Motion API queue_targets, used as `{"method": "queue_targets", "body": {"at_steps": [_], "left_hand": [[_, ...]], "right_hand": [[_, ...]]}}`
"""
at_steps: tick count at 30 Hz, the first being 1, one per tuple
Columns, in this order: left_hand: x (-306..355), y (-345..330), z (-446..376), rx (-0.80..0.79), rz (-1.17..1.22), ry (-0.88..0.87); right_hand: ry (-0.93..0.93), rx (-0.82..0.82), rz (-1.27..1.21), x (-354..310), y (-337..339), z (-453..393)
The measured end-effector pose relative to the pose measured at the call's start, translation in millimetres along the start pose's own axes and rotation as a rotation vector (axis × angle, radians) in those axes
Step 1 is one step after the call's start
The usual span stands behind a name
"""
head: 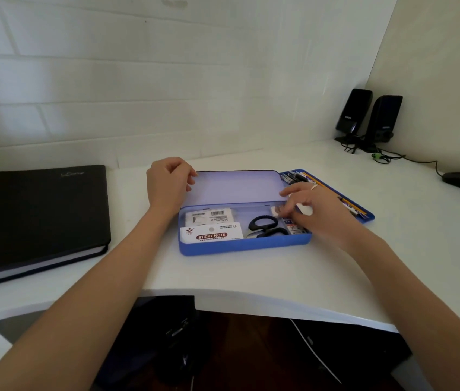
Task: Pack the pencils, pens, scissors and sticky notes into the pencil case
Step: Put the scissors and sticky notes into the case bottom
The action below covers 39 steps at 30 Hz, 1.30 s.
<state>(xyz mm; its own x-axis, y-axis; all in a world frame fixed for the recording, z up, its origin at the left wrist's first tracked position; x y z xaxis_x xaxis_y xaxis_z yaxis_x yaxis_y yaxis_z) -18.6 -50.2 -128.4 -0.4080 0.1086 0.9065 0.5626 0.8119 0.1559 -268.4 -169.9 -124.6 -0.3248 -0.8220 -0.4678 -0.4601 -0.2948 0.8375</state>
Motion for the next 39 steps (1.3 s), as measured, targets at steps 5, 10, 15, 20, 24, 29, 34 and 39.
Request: {"method": "queue_targets", "body": {"at_steps": [5,10,15,20,24,29,34,39], "left_hand": [[-0.2,-0.1,-0.5,0.001,-0.026,-0.011],[0.7,-0.4,0.5,0.008,-0.033,-0.012],[2.3,-0.4,2.0,0.004,-0.037,-0.007],[1.0,-0.3,1.2,-0.002,-0.042,0.000],[0.2,0.6,0.9,-0.012,-0.033,0.010],[1.2,0.7,1.6,-0.019,-0.031,0.018],[2.3,0.2,1.8,-0.020,-0.041,0.016],[1.5,0.7,2.2,-0.006,-0.059,0.011]], "right_hand": [[0.007,0.004,0.088,0.0,2.0,2.1],[-0.015,0.089,0.213,2.2,6.5,4.8],[-0.124,0.072,0.220,7.9,6.8,0.8],[-0.014,-0.005,-0.026,-2.5,-5.6,1.2],[-0.009,-0.099,0.060,5.9,-13.4,-1.4],[-0.023,-0.061,-0.025,-1.9,-9.8,3.7],[0.036,-0.170,-0.147,-13.2,-9.4,10.5],[0.008,-0.140,-0.227,-9.3,-5.7,6.7]]}}
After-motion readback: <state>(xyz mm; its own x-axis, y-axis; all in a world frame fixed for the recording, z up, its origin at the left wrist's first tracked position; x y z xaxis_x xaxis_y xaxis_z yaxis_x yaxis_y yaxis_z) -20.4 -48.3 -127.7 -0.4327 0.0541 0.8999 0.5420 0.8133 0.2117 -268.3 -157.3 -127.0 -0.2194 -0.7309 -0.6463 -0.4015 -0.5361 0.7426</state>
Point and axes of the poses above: each hand's wrist, its own z-axis away from the middle knuckle, its own y-axis out of the back of the hand, x = y × z, the point moved 4 cm from there along -z, towards the middle knuckle, and after that the axes turned 7 degrees about -x, right-handed, at the moved point
